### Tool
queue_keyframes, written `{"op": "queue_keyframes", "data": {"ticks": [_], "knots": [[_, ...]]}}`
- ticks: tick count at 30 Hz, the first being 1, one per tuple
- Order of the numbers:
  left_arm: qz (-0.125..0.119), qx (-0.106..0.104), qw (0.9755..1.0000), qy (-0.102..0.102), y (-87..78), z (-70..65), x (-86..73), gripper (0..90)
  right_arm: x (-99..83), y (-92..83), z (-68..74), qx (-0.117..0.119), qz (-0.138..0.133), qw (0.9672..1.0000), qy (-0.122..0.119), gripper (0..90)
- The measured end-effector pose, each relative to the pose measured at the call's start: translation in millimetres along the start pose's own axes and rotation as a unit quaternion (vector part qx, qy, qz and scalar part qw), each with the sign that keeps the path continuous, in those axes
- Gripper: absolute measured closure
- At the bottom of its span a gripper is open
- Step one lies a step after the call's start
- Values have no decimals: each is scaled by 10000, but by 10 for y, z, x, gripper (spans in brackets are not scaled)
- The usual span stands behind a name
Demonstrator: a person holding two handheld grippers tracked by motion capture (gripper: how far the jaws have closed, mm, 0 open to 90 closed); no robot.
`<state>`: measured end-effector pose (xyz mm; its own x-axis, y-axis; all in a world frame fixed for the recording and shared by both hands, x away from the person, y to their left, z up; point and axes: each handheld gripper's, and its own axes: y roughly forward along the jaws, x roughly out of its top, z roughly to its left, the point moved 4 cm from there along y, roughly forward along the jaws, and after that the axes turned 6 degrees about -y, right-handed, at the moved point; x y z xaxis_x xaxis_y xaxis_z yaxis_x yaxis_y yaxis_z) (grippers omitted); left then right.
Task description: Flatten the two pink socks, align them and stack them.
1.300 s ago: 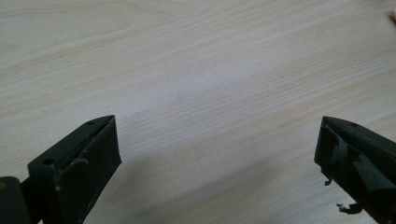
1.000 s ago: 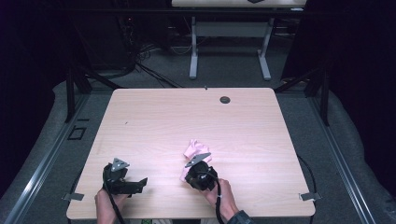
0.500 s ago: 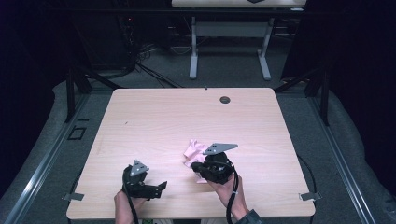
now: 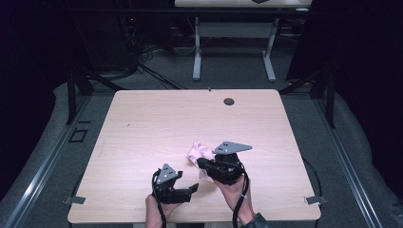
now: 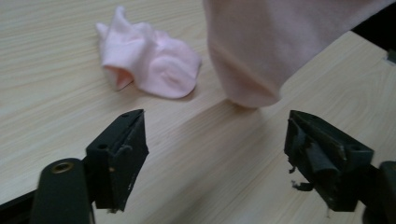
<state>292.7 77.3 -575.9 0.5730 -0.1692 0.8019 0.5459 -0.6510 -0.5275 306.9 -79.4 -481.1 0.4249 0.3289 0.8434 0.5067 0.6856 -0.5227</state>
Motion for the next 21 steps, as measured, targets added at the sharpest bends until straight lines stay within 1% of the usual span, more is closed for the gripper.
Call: {"op": "queue_keyframes", "data": {"ticks": [1, 4, 7, 8, 9, 10, 11, 12, 13, 14, 15, 16, 17, 19, 20, 21], "knots": [[-105, -24, 9999, -2, 49, -58, 12, 256, 3, -11, 0, -15, -24, 10000, 13, 875], [-241, 31, 9997, 22, 107, -128, 36, 319, 6, -32, -5, -8, -88, 9999, 66, 875], [-322, 22, 9995, 69, 157, -178, 69, 416, 9, -41, -6, -11, -144, 9999, 85, 876], [-323, -13, 9995, 69, 170, -194, 80, 455, 10, -45, -6, -6, -165, 9998, 90, 875], [-345, 5, 9994, 95, 188, -204, 93, 482, 11, -46, -6, 9, -195, 9997, 111, 875], [-345, 8, 9994, 90, 206, -211, 105, 536, 13, -50, -8, 17, -199, 9997, 113, 875], [-356, -7, 9993, 87, 220, -206, 116, 613, 13, -55, -9, 7, -217, 9997, 126, 875], [-393, -30, 9992, 54, 229, -198, 123, 658, 12, -58, -12, 10, -232, 9996, 139, 875], [-417, -28, 9991, 69, 233, -182, 129, 740, 11, -63, -15, 14, -270, 9995, 169, 876], [-449, 2, 9989, 98, 235, -158, 131, 794, 6, -76, -25, 4, -253, 9996, 149, 875], [-469, 49, 9988, 123, 237, -134, 129, 866, 2, -82, -31, -2, -264, 9995, 164, 875], [-469, 49, 9988, 123, 237, -134, 129, 883, 2, -82, -31, -2, -264, 9995, 164, 875], [-419, 187, 9985, 285, 205, -97, 136, 887, -19, -114, -56, -26, -272, 9995, 180, 875], [-429, 390, 9975, 416, 113, -65, 170, 890, -47, -132, -71, -22, -298, 9993, 218, 875], [-423, 511, 9963, 542, 45, -51, 200, 891, -64, -139, -77, -19, -337, 9991, 250, 876], [-424, 699, 9939, 736, -43, -52, 241, 891, -80, -152, -86, 4, -330, 9991, 254, 876]]}}
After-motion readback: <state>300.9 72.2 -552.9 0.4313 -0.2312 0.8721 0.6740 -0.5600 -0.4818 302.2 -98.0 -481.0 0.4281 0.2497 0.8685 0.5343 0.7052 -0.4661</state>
